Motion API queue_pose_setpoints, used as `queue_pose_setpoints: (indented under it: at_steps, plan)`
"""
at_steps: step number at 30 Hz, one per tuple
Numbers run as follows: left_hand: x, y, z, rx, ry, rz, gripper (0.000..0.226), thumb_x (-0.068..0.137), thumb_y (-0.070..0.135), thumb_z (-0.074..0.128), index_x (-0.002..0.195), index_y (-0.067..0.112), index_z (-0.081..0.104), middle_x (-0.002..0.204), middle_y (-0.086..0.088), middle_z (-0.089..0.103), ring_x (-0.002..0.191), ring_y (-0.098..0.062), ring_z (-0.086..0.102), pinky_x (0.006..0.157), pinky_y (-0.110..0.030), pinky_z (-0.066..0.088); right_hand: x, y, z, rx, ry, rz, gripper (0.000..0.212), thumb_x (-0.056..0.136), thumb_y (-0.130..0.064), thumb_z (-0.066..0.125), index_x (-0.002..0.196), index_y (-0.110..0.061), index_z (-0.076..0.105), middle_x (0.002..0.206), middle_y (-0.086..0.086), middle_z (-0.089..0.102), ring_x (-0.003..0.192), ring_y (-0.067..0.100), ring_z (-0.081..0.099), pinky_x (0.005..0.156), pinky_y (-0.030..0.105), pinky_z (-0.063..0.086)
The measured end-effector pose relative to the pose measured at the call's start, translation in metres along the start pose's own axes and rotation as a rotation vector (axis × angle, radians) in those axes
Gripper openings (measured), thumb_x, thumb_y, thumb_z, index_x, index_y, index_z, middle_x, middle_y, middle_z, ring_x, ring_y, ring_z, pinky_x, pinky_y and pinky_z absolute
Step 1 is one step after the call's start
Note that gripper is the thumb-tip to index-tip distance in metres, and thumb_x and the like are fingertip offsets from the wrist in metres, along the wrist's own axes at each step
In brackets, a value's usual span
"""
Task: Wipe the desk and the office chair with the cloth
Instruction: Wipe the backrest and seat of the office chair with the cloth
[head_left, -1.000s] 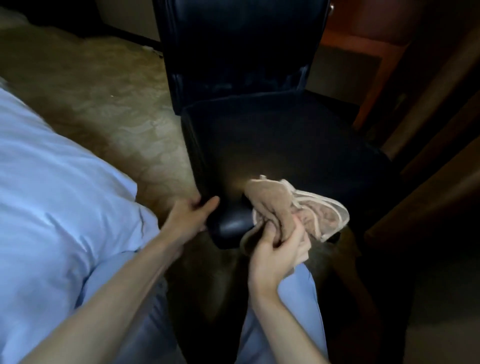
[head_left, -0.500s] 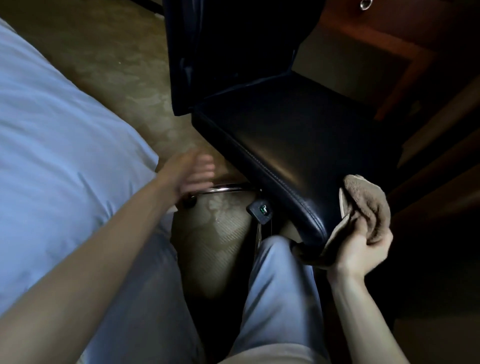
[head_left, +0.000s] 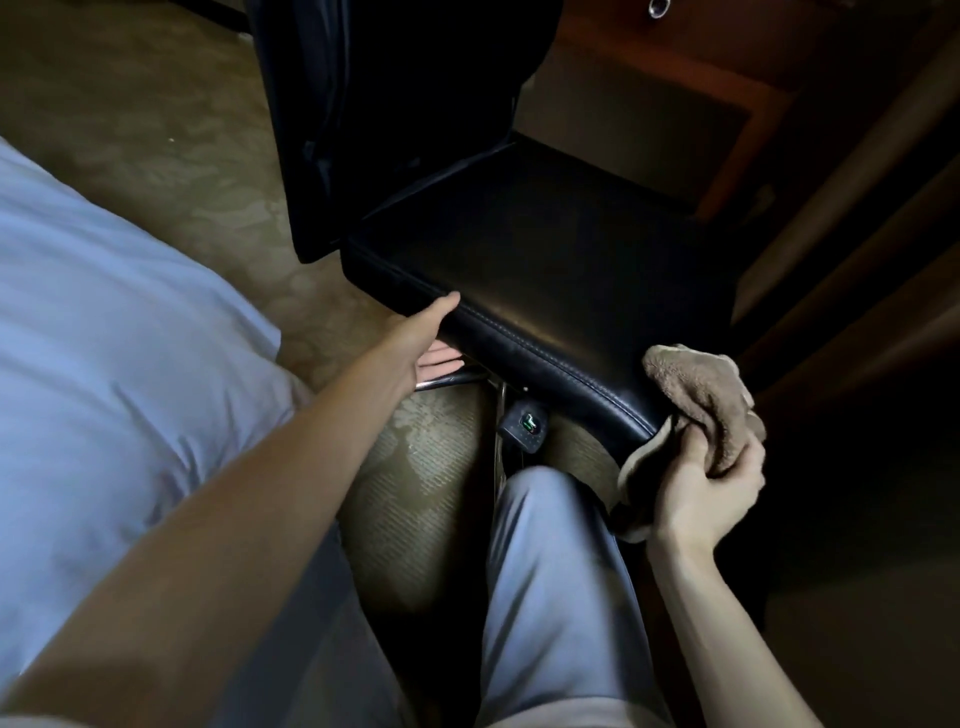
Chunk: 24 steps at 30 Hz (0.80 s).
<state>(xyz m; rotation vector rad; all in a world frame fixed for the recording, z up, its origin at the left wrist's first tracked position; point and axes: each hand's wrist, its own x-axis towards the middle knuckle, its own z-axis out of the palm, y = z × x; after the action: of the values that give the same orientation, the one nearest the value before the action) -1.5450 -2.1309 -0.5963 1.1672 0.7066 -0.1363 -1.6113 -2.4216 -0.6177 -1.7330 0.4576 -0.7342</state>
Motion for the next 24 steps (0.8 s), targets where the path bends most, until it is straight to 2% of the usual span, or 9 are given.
queue_pose_setpoints:
  at_steps: [2, 6, 8, 11, 15, 18, 21, 23, 24]
  plan:
    - [0.005, -0.009, 0.006, 0.003, 0.038, 0.028, 0.052, 0.085, 0.052, 0.080, 0.117, 0.015, 0.062, 0.112, -0.015, 0.074, 0.087, -0.022, 0.078, 0.062, -0.030, 0.063, 0.003, -0.004, 0.001, -0.003, 0.004, -0.011, 0.038, 0.085, -0.029, 0.063, 0.117, -0.010, 0.067, 0.103, 0.006, 0.069, 0.100, 0.028, 0.068, 0.100, 0.047, 0.052]
    - [0.004, -0.022, 0.022, -0.076, 0.085, 0.073, 0.053, 0.087, 0.043, 0.080, 0.123, 0.009, 0.063, 0.103, -0.015, 0.077, 0.075, -0.019, 0.079, 0.058, -0.025, 0.061, 0.013, -0.003, 0.000, -0.049, 0.052, -0.015, 0.043, 0.085, -0.030, 0.061, 0.120, -0.005, 0.067, 0.112, 0.017, 0.071, 0.108, 0.036, 0.066, 0.104, 0.053, 0.047]
    - [-0.001, -0.028, 0.029, -0.100, 0.090, 0.070, 0.058, 0.086, 0.043, 0.081, 0.128, 0.008, 0.061, 0.106, -0.017, 0.075, 0.080, -0.021, 0.079, 0.058, -0.025, 0.061, 0.014, -0.001, 0.000, -0.084, 0.087, 0.003, 0.047, 0.087, -0.033, 0.061, 0.126, -0.005, 0.066, 0.119, 0.022, 0.068, 0.116, 0.041, 0.061, 0.108, 0.054, 0.043]
    - [-0.014, -0.037, 0.038, -0.093, 0.071, 0.049, 0.062, 0.085, 0.044, 0.083, 0.130, 0.009, 0.057, 0.105, -0.022, 0.073, 0.080, -0.024, 0.079, 0.058, -0.027, 0.062, 0.015, 0.002, 0.008, -0.123, 0.147, 0.063, 0.044, 0.094, -0.026, 0.064, 0.131, -0.004, 0.061, 0.129, 0.027, 0.061, 0.124, 0.047, 0.054, 0.113, 0.052, 0.036]
    - [-0.030, -0.047, 0.040, -0.137, -0.068, -0.023, 0.066, 0.091, 0.050, 0.073, 0.131, 0.002, 0.055, 0.113, -0.022, 0.073, 0.093, -0.025, 0.078, 0.069, -0.037, 0.065, 0.005, -0.015, 0.046, -0.012, 0.258, 0.243, 0.047, 0.097, -0.023, 0.062, 0.141, -0.009, 0.053, 0.140, 0.029, 0.049, 0.131, 0.047, 0.044, 0.111, 0.039, 0.027]
    - [-0.037, -0.049, 0.018, -0.296, -0.106, -0.122, 0.074, 0.095, 0.065, 0.055, 0.132, 0.001, 0.055, 0.122, -0.022, 0.071, 0.110, -0.030, 0.072, 0.089, -0.046, 0.059, -0.038, -0.046, 0.093, -0.018, 0.152, 0.211, 0.050, 0.095, -0.020, 0.066, 0.142, -0.007, 0.054, 0.138, 0.031, 0.050, 0.127, 0.048, 0.046, 0.108, 0.042, 0.028]
    - [-0.041, -0.044, -0.018, -0.473, -0.051, -0.073, 0.077, 0.096, 0.065, 0.048, 0.138, 0.002, 0.053, 0.128, -0.020, 0.069, 0.118, -0.030, 0.066, 0.102, -0.045, 0.048, -0.092, -0.075, 0.134, -0.062, -0.009, 0.190, 0.049, 0.089, -0.018, 0.071, 0.136, -0.010, 0.060, 0.137, 0.026, 0.049, 0.124, 0.049, 0.046, 0.110, 0.053, 0.033]
    - [-0.045, -0.036, -0.039, -0.525, -0.003, -0.016, 0.073, 0.096, 0.063, 0.046, 0.135, 0.002, 0.059, 0.120, -0.018, 0.073, 0.115, -0.028, 0.068, 0.107, -0.043, 0.046, -0.125, -0.091, 0.152, -0.037, -0.116, 0.154, 0.046, 0.084, -0.015, 0.070, 0.130, -0.011, 0.064, 0.136, 0.023, 0.049, 0.124, 0.047, 0.044, 0.111, 0.056, 0.033]
    - [-0.047, -0.033, -0.046, -0.552, -0.003, 0.009, 0.068, 0.096, 0.061, 0.048, 0.127, 0.003, 0.064, 0.110, -0.016, 0.076, 0.107, -0.027, 0.073, 0.104, -0.042, 0.048, -0.139, -0.095, 0.158, -0.020, -0.171, 0.141, 0.045, 0.083, -0.012, 0.070, 0.127, -0.011, 0.065, 0.134, 0.023, 0.049, 0.123, 0.045, 0.043, 0.111, 0.056, 0.033]
